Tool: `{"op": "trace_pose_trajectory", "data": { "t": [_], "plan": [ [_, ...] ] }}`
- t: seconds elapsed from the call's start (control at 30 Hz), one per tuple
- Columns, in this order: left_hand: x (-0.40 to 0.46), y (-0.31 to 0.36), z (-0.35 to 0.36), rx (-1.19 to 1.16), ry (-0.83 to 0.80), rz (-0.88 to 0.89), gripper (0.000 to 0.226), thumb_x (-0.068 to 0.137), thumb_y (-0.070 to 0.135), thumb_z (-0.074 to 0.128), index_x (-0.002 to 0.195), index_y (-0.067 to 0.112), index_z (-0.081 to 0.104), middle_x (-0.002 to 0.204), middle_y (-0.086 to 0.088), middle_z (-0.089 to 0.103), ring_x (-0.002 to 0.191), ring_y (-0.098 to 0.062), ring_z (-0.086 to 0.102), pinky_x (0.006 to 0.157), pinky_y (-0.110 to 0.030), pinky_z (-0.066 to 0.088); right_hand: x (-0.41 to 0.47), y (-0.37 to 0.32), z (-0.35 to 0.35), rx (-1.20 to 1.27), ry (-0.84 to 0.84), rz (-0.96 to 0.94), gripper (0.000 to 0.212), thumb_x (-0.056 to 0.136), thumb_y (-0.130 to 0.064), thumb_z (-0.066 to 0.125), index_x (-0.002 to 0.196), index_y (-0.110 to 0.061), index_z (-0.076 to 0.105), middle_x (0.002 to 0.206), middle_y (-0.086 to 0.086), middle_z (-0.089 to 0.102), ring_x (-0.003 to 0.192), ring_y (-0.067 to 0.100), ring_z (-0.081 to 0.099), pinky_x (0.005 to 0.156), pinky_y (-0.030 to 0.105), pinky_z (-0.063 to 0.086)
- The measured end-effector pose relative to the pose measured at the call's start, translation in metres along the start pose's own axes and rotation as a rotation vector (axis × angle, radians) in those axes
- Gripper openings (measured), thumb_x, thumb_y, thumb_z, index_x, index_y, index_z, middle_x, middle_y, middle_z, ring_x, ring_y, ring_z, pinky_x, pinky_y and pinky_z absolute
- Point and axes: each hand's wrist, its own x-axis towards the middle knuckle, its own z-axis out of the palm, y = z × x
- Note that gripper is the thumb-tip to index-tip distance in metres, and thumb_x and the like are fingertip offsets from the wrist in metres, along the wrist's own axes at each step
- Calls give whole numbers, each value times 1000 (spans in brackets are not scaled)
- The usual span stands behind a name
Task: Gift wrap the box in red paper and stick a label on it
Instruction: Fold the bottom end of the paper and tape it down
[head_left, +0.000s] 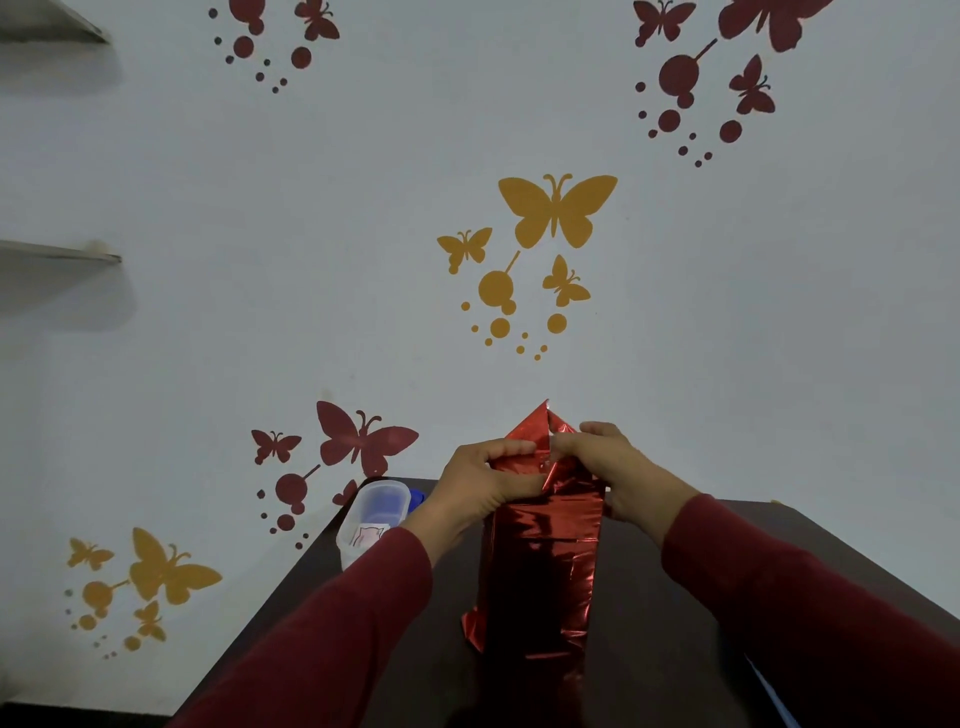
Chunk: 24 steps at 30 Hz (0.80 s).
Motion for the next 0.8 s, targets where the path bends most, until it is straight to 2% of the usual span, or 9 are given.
{"op": "trace_pose_trajectory", "data": {
  "t": [0.13, 0.23, 0.3, 0.4, 0.47, 0.53, 0.6, 0.7, 0.8],
  "plan": [
    [-3, 5, -3, -19, -39, -11, 43, 77, 4, 87, 116, 19, 77, 92, 9, 77, 78, -2, 75, 65, -13, 54, 4, 2, 2, -55, -5, -11, 67, 80, 2, 71, 142, -7, 47, 112, 20, 69, 83, 31, 73, 62, 40, 62],
    [-4, 6, -5, -37, -70, -28, 47, 72, 10, 92, 115, 22, 78, 101, 2, 79, 91, -10, 76, 74, -20, 58, 0, -2, -2, -77, -47, 12, 57, 67, 5, 69, 123, -3, 63, 111, 23, 72, 89, 37, 73, 78, 53, 62],
    [-2, 5, -6, -8, -76, -33, 47, 72, 14, 92, 115, 27, 78, 112, 0, 77, 100, -14, 75, 87, -27, 60, 2, 0, -4, -69, -51, -1, 61, 60, 5, 68, 120, -3, 64, 108, 23, 72, 91, 38, 73, 80, 54, 62],
    [0, 5, -5, 9, -89, -65, 45, 75, 13, 90, 113, 32, 79, 116, -1, 76, 102, -20, 75, 95, -37, 59, 8, 1, -5, -70, -10, -31, 44, 70, 4, 69, 112, -3, 61, 101, 18, 73, 85, 33, 73, 84, 53, 62],
    [2, 6, -5, 17, -94, -78, 41, 78, 13, 87, 113, 33, 78, 115, -3, 77, 101, -22, 75, 91, -36, 61, 5, -2, -5, -60, 2, -10, 28, 74, 5, 67, 102, 1, 64, 90, 18, 70, 79, 32, 70, 87, 56, 60],
    [0, 10, -5, -7, -107, -96, 34, 85, 13, 82, 115, 29, 77, 111, -4, 78, 95, -16, 76, 78, -24, 60, -3, -6, -9, -55, -23, 12, 15, 81, 4, 66, 95, 4, 68, 80, 16, 69, 67, 27, 69, 73, 45, 65],
    [-4, 16, -2, -20, -102, -104, 25, 92, 19, 75, 116, 23, 77, 105, 1, 79, 90, 0, 74, 72, -9, 52, -10, -7, -15, -47, -54, 36, 3, 88, -7, 65, 89, -7, 68, 74, 6, 67, 56, 15, 65, 49, 27, 54],
    [-8, 19, 2, 4, -80, -82, 25, 98, 27, 67, 120, 21, 75, 102, 16, 75, 84, 18, 66, 65, 4, 42, -13, 0, -25, 1, -59, 33, 3, 92, -20, 67, 92, -18, 67, 85, 0, 67, 72, 11, 60, 62, 27, 44],
    [-6, 18, 6, 26, -81, -73, 25, 95, 22, 71, 119, 25, 75, 110, 4, 78, 92, 1, 73, 72, -9, 53, -8, 1, -26, -20, -44, 36, 2, 92, -15, 69, 92, -14, 69, 80, 1, 68, 68, 10, 61, 55, 22, 44]
  ]
}}
